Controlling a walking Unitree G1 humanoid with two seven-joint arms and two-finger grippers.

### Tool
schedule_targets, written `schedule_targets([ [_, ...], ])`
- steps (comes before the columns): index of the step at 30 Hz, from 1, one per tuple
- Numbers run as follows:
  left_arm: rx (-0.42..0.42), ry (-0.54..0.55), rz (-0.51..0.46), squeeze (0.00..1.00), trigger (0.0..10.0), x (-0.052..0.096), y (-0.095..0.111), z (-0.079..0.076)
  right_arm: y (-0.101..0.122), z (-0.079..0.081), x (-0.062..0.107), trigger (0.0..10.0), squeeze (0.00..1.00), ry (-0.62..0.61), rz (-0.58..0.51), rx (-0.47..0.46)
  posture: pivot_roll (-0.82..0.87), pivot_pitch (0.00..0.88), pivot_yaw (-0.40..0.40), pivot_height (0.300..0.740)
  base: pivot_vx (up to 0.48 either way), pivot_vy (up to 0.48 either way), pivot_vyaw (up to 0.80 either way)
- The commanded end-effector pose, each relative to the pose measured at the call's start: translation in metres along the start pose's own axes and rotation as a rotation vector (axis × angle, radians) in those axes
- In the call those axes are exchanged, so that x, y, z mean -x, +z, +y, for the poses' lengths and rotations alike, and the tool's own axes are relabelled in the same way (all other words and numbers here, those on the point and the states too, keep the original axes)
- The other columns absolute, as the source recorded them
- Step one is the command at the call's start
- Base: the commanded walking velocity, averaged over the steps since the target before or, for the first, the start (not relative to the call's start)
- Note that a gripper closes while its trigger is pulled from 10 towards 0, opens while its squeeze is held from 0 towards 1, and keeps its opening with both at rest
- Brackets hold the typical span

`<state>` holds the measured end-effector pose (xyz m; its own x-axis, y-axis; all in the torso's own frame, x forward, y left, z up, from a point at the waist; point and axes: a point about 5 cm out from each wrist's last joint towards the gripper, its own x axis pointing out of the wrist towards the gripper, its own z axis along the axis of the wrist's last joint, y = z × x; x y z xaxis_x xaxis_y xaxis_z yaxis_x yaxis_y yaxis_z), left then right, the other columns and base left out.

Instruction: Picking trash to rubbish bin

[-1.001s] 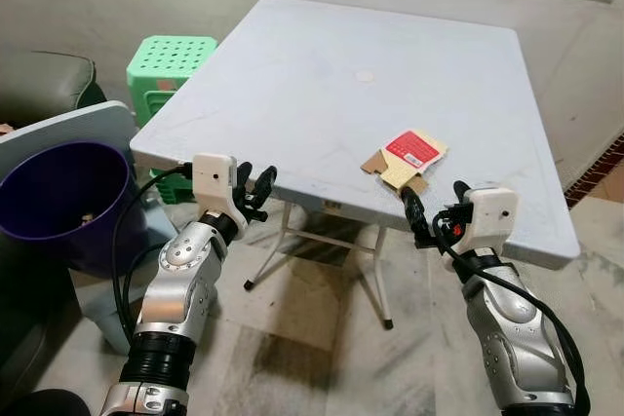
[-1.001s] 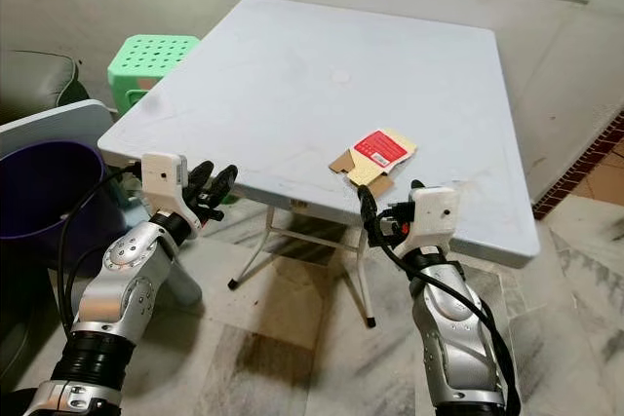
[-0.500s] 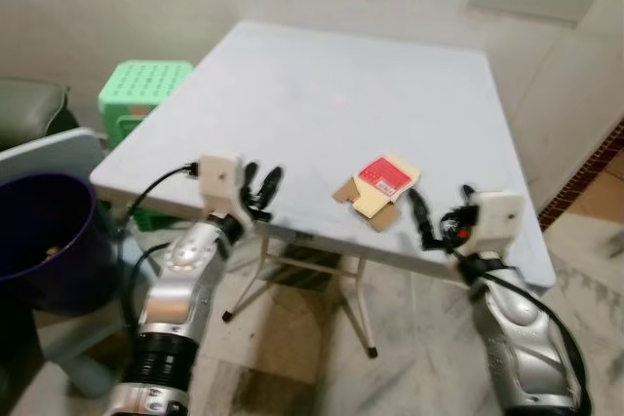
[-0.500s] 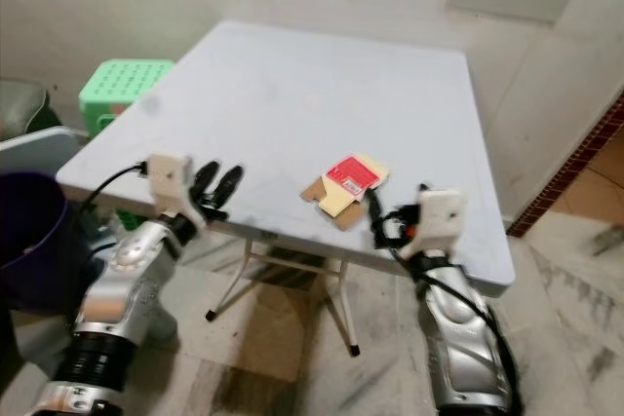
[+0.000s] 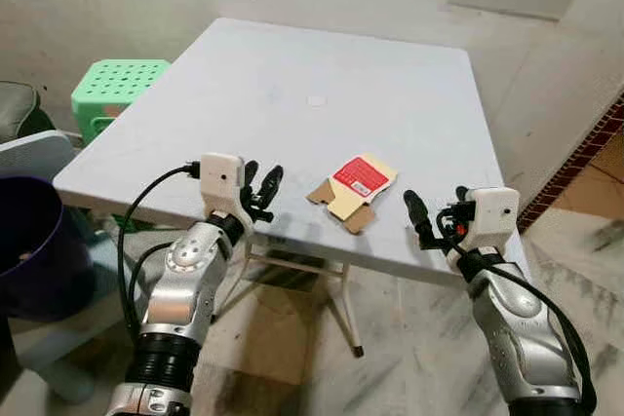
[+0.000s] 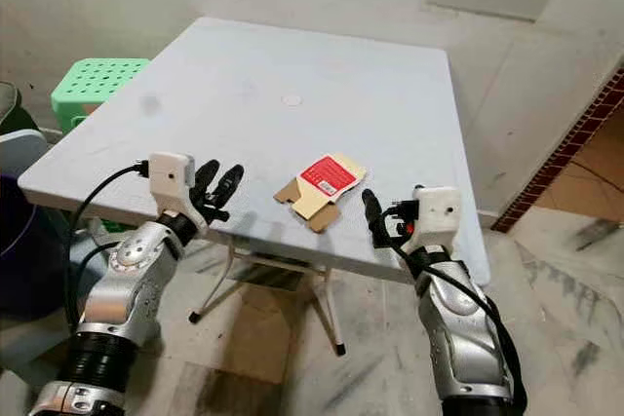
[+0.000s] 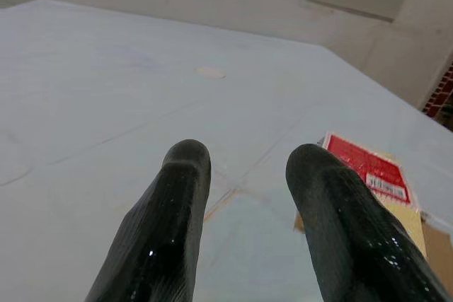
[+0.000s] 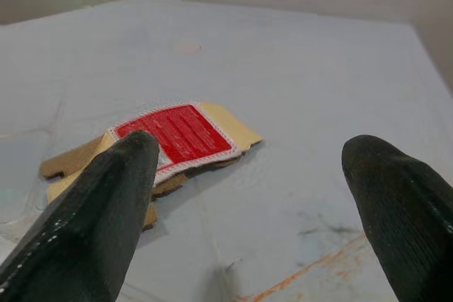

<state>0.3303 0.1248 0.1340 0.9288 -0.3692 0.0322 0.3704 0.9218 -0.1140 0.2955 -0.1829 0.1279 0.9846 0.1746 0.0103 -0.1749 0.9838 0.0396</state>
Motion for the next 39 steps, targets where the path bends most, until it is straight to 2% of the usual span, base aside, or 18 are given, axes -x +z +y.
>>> schedule_targets([
  [1,-0.02,-0.013,-0.024,0.0,10.0,0.0,0.006,-0.003,0.001,-0.004,0.0,10.0,0.0,0.024,-0.003,-0.061,-0.06,0.095,-0.046,0.74,0.0,0.0,0.0],
  [2,-0.02,-0.013,-0.024,0.0,10.0,0.0,0.006,-0.003,0.001,-0.004,0.0,10.0,0.0,0.024,-0.003,-0.061,-0.06,0.095,-0.046,0.74,0.0,0.0,0.0],
  [3,-0.024,-0.014,-0.023,0.0,10.0,0.0,0.006,-0.003,0.003,-0.006,0.0,10.0,0.7,0.01,-0.012,-0.044,-0.06,0.094,-0.046,0.74,0.0,0.0,0.0],
  [4,-0.031,-0.019,-0.02,0.0,10.0,0.001,0.006,-0.003,0.005,-0.006,0.0,10.0,1.0,0.043,-0.021,-0.043,-0.06,0.094,-0.045,0.74,0.0,0.0,0.0],
  [5,-0.033,-0.03,-0.019,0.0,10.0,0.001,0.006,-0.004,0.005,-0.006,0.0,10.0,1.0,0.058,-0.018,-0.021,-0.06,0.093,-0.045,0.74,0.0,0.0,0.0],
  [10,-0.039,-0.041,-0.014,0.0,10.0,0.002,0.005,-0.005,0.005,-0.005,0.0,10.0,1.0,0.11,-0.02,-0.025,-0.06,0.092,-0.043,0.74,0.0,0.0,0.0],
  [14,-0.041,-0.046,-0.012,0.0,10.0,0.002,0.004,-0.006,0.004,-0.009,-0.002,10.0,1.0,0.098,0.001,0.027,-0.06,0.09,-0.041,0.74,0.0,0.0,0.0],
  [15,-0.041,-0.049,-0.01,0.0,10.0,0.002,0.004,-0.007,0.004,-0.009,-0.003,10.0,0.91,0.106,0.002,0.04,-0.06,0.089,-0.041,0.74,0.0,0.0,0.0],
  [16,-0.04,-0.062,-0.005,0.0,10.0,0.002,0.003,-0.008,0.002,-0.009,-0.005,10.0,0.0,0.12,0.018,0.039,-0.06,0.089,-0.041,0.74,0.0,0.0,0.0],
  [18,-0.038,-0.074,-0.003,0.0,10.0,0.002,0.003,-0.009,-0.001,-0.009,-0.007,10.0,0.0,0.128,0.044,0.019,-0.06,0.089,-0.041,0.74,0.0,0.0,0.0],
  [20,-0.039,-0.094,0.007,0.0,10.0,0.003,0.001,-0.011,0.002,-0.01,-0.012,10.0,0.0,0.134,0.024,0.072,-0.06,0.087,-0.039,0.74,0.0,0.0,0.0],
  [27,-0.055,-0.13,0.008,0.0,10.0,0.006,0.0,-0.018,0.004,-0.01,-0.025,10.0,0.0,0.161,0.027,0.099,-0.05,0.087,-0.038,0.74,0.0,0.0,0.0],
  [29,-0.055,-0.147,0.012,0.0,10.0,0.01,-0.002,-0.022,0.006,-0.007,-0.035,10.0,0.0,0.205,0.024,0.143,-0.04,0.09,-0.042,0.74,0.0,0.0,0.0],
  [33,-0.057,-0.146,0.014,0.0,10.0,0.011,-0.002,-0.023,0.008,-0.004,-0.04,10.0,0.0,0.241,0.013,0.18,-0.04,0.09,-0.044,0.74,0.0,0.0,0.0],
  [39,-0.059,-0.12,0.011,0.0,10.0,0.014,-0.001,-0.019,0.005,0.02,-0.046,10.0,0.0,0.395,-0.007,0.224,-0.02,0.096,-0.055,0.74,0.0,0.0,0.0],
])
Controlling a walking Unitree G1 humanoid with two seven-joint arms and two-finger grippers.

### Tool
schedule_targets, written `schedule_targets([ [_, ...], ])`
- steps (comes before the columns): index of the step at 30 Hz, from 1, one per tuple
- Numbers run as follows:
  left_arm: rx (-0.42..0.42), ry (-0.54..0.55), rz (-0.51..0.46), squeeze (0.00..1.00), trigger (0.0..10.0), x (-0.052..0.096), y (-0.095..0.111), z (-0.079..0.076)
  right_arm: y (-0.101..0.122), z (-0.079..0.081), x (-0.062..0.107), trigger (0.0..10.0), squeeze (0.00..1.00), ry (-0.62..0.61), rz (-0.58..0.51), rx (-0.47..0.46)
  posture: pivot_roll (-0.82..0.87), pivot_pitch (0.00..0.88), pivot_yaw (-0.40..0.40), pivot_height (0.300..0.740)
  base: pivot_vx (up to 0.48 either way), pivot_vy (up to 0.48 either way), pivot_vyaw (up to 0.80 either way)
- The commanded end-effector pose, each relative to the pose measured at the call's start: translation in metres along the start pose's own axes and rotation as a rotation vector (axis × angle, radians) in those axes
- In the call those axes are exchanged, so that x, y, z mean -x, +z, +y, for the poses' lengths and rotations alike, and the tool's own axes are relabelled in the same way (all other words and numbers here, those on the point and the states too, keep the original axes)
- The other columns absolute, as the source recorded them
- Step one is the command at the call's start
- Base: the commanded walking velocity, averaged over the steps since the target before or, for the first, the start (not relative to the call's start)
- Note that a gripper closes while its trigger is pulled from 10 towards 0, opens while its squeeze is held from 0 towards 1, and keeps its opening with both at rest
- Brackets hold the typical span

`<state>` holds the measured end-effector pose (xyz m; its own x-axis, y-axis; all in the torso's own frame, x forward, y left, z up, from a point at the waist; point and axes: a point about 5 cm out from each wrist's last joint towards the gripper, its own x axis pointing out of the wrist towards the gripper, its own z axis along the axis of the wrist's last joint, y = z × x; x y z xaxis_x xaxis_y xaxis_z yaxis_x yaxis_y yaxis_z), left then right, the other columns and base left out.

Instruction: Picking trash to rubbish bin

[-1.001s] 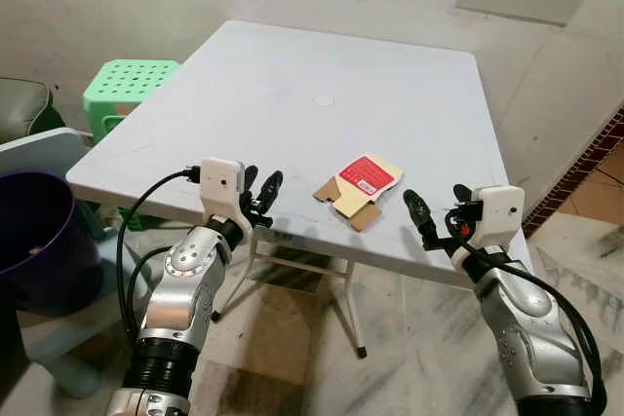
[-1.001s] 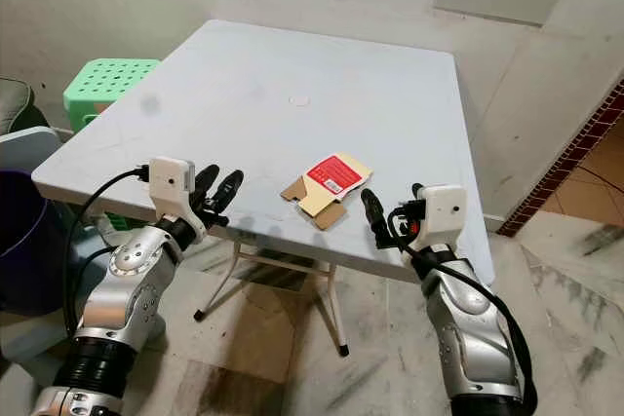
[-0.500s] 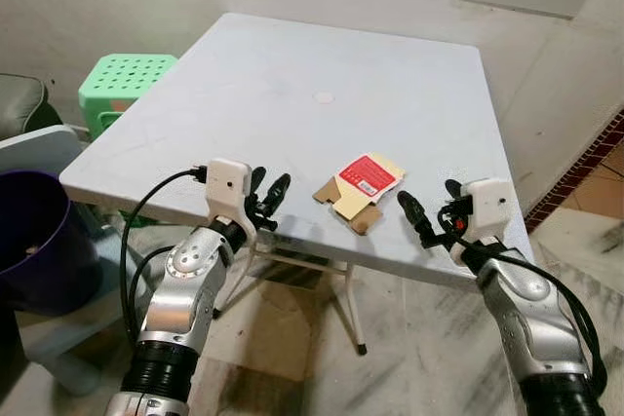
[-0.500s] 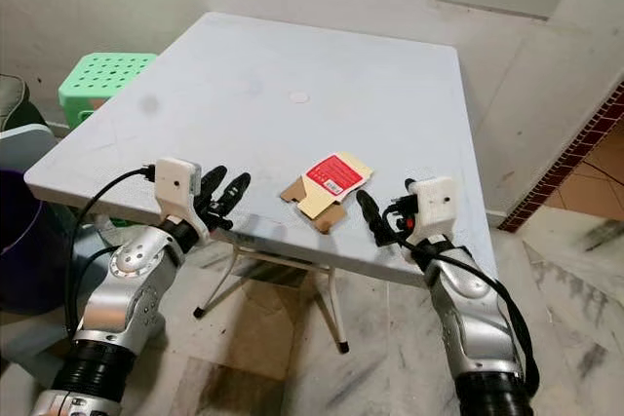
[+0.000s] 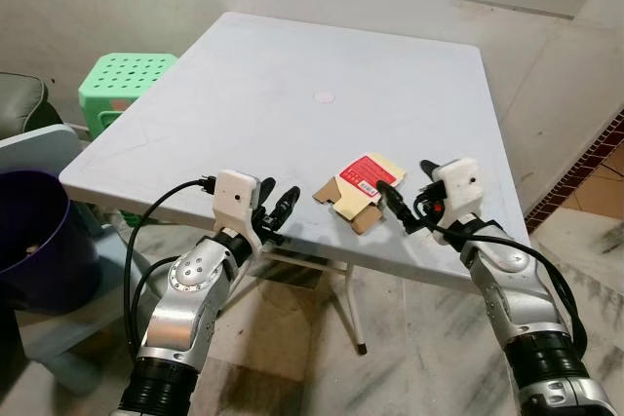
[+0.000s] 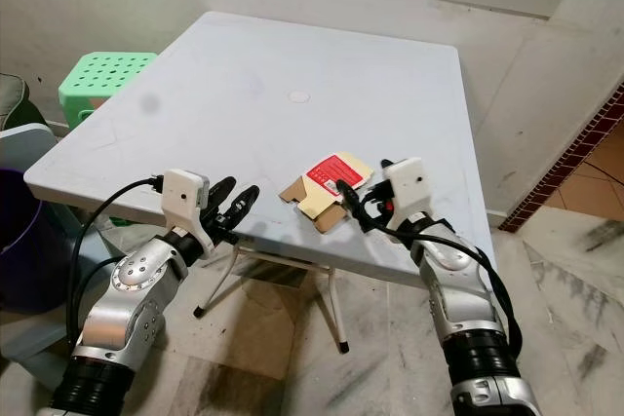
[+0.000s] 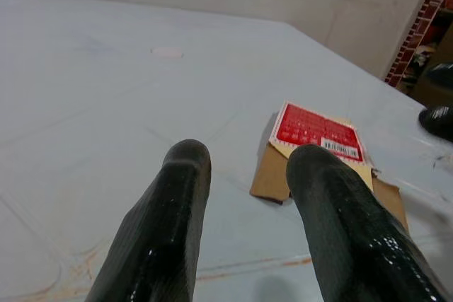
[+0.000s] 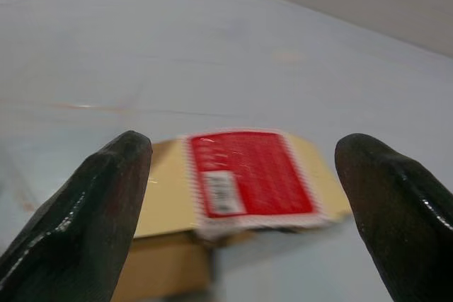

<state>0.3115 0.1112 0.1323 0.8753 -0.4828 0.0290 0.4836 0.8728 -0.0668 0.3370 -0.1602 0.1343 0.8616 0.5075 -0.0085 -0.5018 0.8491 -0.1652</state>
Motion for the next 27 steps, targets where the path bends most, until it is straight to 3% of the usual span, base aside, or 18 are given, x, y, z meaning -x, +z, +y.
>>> schedule_targets([
  [1,-0.015,0.006,-0.002,0.0,10.0,0.001,0.003,0.0,0.001,0.007,-0.004,10.0,0.0,0.049,-0.005,0.025,-0.01,0.097,-0.058,0.74,0.0,0.0,0.0],
  [8,-0.015,0.016,-0.004,0.0,10.0,0.002,0.003,0.001,-0.002,0.026,-0.014,10.0,0.0,0.121,-0.008,0.009,-0.01,0.096,-0.061,0.74,0.0,0.0,0.0],
  [17,-0.018,0.028,-0.007,0.0,10.0,0.002,0.005,0.002,-0.003,0.024,-0.024,10.0,0.0,0.001,-0.018,-0.101,-0.01,0.099,-0.06,0.74,0.0,0.0,0.0],
  [27,-0.02,0.028,-0.007,0.0,10.0,0.002,0.006,0.003,-0.005,0.028,-0.028,10.0,0.0,0.067,0.008,-0.201,-0.01,0.103,-0.056,0.74,0.0,0.0,0.0],
])
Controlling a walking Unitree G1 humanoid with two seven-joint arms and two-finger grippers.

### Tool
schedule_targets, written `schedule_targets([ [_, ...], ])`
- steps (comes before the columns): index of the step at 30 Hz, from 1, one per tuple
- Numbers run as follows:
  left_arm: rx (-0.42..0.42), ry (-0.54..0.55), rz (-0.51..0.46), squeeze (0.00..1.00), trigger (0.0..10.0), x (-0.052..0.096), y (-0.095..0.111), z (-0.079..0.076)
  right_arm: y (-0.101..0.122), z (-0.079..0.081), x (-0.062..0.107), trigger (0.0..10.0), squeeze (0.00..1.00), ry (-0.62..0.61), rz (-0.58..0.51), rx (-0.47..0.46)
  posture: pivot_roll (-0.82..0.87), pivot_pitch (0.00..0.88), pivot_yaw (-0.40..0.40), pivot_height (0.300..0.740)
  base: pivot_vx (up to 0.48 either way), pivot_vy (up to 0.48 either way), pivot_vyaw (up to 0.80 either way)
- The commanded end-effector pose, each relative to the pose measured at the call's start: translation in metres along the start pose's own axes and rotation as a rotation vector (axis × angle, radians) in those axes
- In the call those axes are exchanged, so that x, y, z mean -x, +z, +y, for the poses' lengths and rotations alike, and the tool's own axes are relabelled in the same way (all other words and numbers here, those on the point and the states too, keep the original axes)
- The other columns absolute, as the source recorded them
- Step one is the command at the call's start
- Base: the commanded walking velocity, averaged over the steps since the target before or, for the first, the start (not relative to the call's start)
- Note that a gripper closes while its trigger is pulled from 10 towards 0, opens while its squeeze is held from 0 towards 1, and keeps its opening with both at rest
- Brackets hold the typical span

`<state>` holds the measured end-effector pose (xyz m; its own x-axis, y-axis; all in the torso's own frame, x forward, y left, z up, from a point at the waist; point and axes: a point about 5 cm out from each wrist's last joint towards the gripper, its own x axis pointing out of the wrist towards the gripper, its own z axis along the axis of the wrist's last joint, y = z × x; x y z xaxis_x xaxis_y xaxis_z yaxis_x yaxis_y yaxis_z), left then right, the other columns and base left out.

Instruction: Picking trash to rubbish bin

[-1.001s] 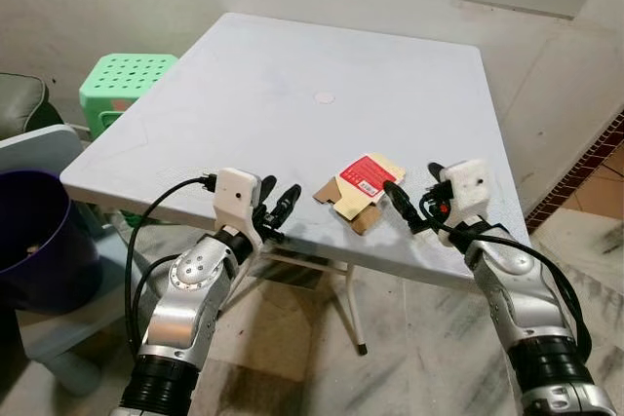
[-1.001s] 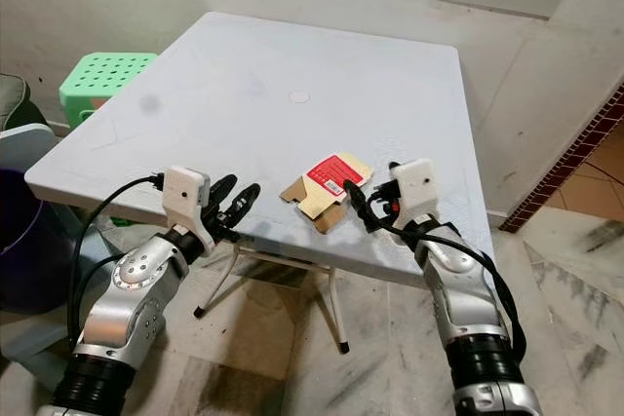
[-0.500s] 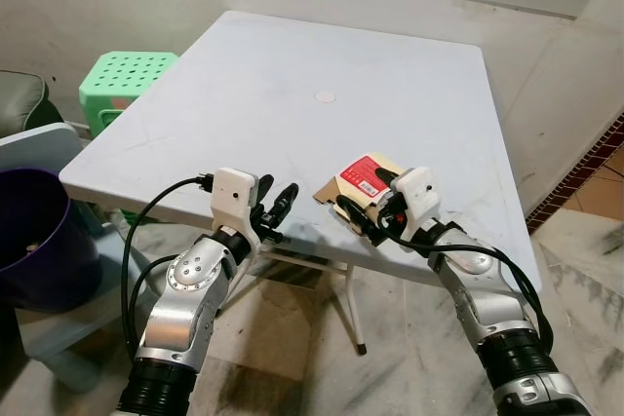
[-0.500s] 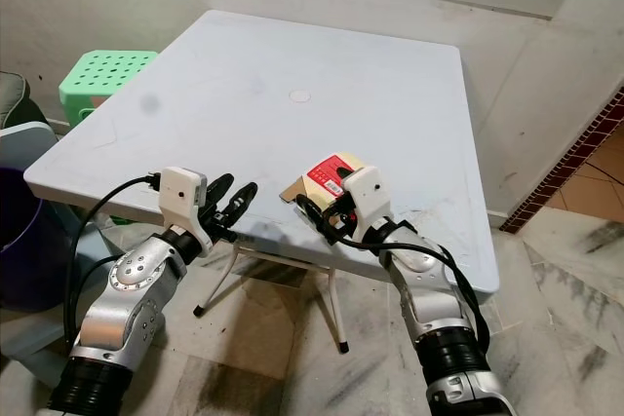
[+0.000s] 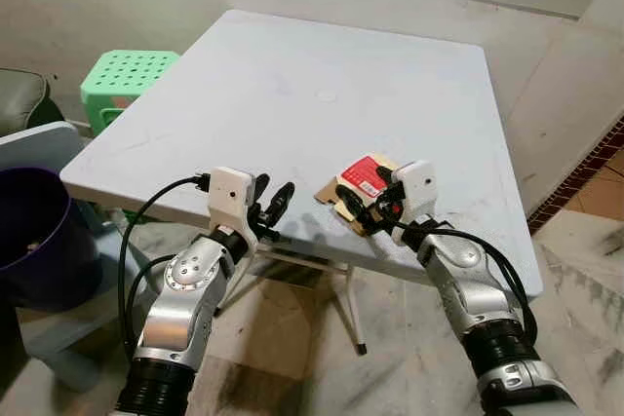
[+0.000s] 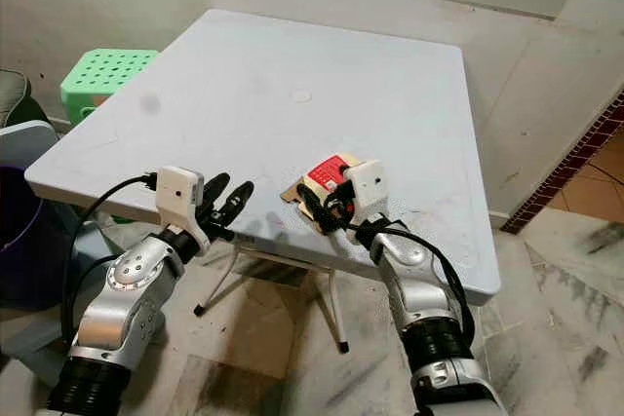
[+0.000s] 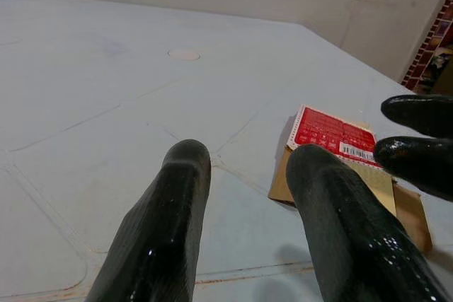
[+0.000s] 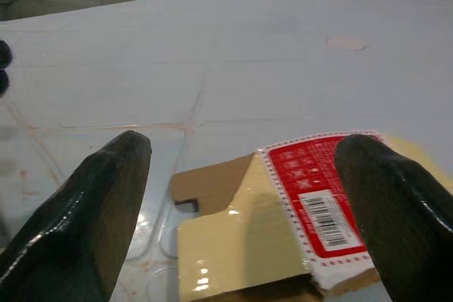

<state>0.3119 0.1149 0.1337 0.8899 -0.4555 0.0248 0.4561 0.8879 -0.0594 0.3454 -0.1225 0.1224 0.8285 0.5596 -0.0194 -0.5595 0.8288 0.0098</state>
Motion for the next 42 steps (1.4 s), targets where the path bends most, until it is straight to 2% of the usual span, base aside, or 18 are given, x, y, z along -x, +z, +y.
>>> schedule_targets([
  [1,-0.013,-0.003,-0.008,0.0,10.0,0.0,0.004,0.0,0.003,-0.002,-0.002,10.0,0.0,0.014,0.004,-0.012,-0.01,0.103,-0.056,0.74,0.0,0.0,0.0],
  [7,-0.013,0.0,-0.011,0.0,10.0,0.0,0.005,0.0,0.0,-0.001,-0.001,10.0,0.0,0.053,0.067,-0.047,-0.01,0.109,-0.063,0.74,0.0,0.0,0.0],
  [12,-0.01,0.006,-0.012,0.0,10.0,0.001,0.005,0.0,-0.004,-0.002,0.001,10.0,0.0,0.062,0.112,0.001,0.0,0.109,-0.066,0.74,0.0,0.0,0.0],
  [15,-0.008,0.008,-0.011,0.0,10.0,0.002,0.005,0.0,-0.008,-0.001,0.002,10.0,0.0,0.07,0.144,-0.031,0.0,0.109,-0.07,0.74,0.0,0.0,0.0],
  [21,-0.006,0.013,-0.01,0.0,10.0,0.003,0.004,0.0,-0.016,0.001,0.004,10.0,0.0,0.078,0.19,-0.02,0.0,0.112,-0.073,0.74,0.0,0.0,0.0],
  [26,-0.006,0.014,-0.009,0.0,10.0,0.003,0.004,0.0,-0.02,0.0,0.007,10.0,0.0,0.099,0.218,-0.057,0.0,0.112,-0.073,0.74,0.0,0.0,0.0],
  [34,0.0,0.012,-0.009,0.0,10.0,0.002,0.004,0.0,-0.023,0.006,0.021,10.0,0.0,0.166,0.213,-0.026,-0.01,0.106,-0.069,0.74,0.0,0.0,0.0],
  [42,-0.003,0.003,-0.006,0.0,10.0,-0.001,0.003,-0.001,-0.026,0.018,0.039,10.0,0.0,0.31,0.215,-0.013,-0.02,0.105,-0.064,0.74,0.0,0.0,0.0],
])
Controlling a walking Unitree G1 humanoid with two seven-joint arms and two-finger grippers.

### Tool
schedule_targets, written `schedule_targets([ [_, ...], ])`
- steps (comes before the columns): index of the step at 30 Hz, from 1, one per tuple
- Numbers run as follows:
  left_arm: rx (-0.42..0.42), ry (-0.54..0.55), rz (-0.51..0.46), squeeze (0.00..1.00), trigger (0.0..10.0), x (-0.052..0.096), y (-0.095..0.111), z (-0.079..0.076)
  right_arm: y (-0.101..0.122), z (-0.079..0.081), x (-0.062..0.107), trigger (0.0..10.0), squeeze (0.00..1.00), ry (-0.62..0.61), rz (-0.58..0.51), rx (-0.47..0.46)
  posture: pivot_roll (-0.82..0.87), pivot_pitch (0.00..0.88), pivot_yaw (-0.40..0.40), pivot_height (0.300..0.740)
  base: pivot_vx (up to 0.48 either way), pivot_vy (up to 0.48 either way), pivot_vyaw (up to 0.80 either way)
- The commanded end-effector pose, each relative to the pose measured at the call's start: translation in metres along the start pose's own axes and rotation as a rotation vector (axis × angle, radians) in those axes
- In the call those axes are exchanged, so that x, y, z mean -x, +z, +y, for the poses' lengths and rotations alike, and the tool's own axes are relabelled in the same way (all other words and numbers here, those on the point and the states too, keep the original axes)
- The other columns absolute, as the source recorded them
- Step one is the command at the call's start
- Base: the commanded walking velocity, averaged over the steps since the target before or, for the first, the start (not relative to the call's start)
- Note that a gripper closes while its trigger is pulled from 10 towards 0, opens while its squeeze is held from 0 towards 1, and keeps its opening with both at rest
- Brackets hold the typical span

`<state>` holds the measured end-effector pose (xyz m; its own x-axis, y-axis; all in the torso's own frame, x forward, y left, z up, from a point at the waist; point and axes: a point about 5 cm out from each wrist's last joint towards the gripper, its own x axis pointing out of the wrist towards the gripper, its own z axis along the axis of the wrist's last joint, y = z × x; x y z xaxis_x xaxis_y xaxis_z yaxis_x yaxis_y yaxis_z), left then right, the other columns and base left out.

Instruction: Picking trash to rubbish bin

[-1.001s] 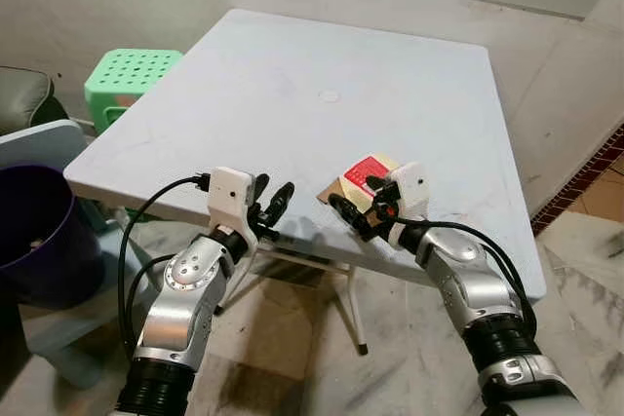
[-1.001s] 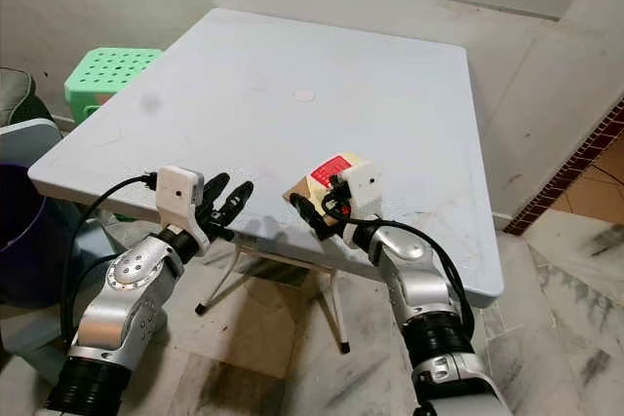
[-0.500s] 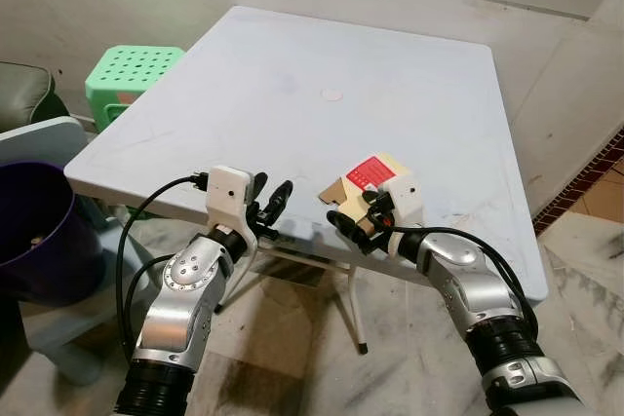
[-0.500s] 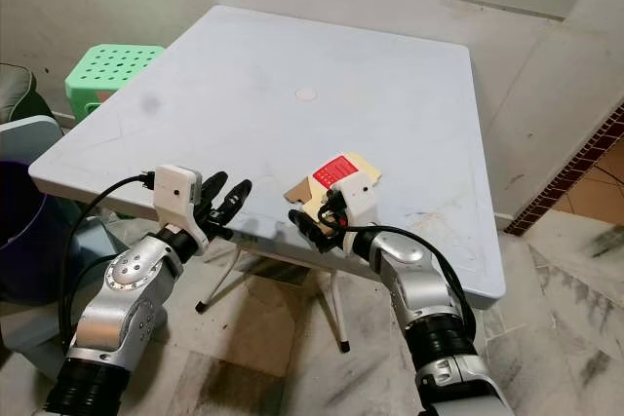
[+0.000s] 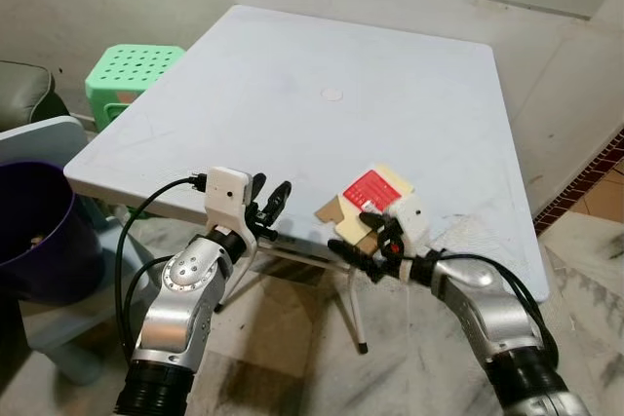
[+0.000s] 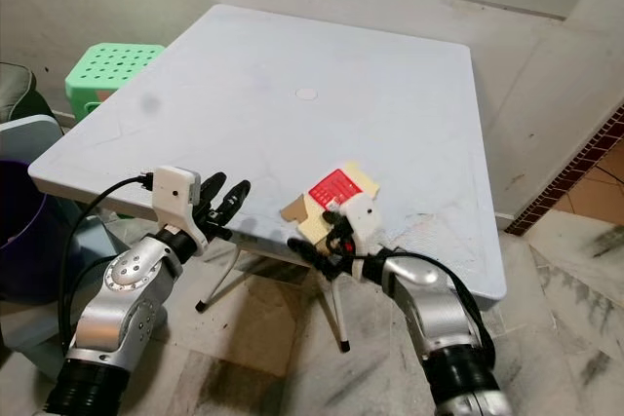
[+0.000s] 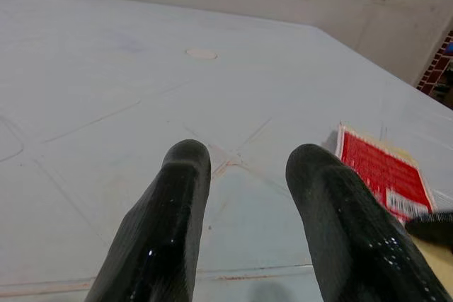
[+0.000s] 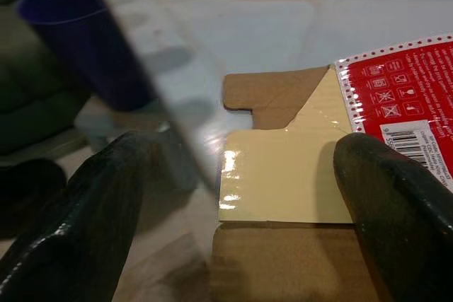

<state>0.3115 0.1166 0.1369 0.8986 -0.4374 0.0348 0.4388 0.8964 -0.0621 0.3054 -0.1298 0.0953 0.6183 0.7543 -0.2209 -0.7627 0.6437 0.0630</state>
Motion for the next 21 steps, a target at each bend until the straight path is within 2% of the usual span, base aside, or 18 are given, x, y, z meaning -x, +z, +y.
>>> schedule_targets([
  [1,-0.006,-0.016,0.006,0.0,10.0,-0.002,0.0,-0.002,0.001,0.003,0.003,10.0,0.0,0.029,0.004,0.01,-0.02,0.105,-0.064,0.74,0.0,0.0,0.0],
  [14,-0.006,-0.016,0.007,0.0,10.0,-0.004,0.0,-0.001,0.002,0.011,0.013,10.0,0.0,0.123,-0.008,0.017,-0.04,0.115,-0.058,0.74,0.0,0.0,0.0],
  [17,-0.005,-0.017,0.005,0.0,10.0,-0.004,0.0,-0.002,0.005,0.011,0.014,10.0,0.0,0.123,-0.03,0.046,-0.04,0.115,-0.058,0.74,0.0,0.0,0.0],
  [18,-0.007,-0.014,0.004,0.0,10.0,-0.004,0.0,-0.001,0.012,0.009,0.013,10.0,0.0,0.09,-0.085,0.08,-0.04,0.115,-0.059,0.74,0.0,0.0,0.0],
  [21,-0.008,-0.012,0.001,0.0,10.0,-0.004,0.001,-0.001,0.018,0.006,0.013,10.0,0.0,0.051,-0.139,0.108,-0.04,0.115,-0.059,0.74,0.0,0.0,0.0],
])
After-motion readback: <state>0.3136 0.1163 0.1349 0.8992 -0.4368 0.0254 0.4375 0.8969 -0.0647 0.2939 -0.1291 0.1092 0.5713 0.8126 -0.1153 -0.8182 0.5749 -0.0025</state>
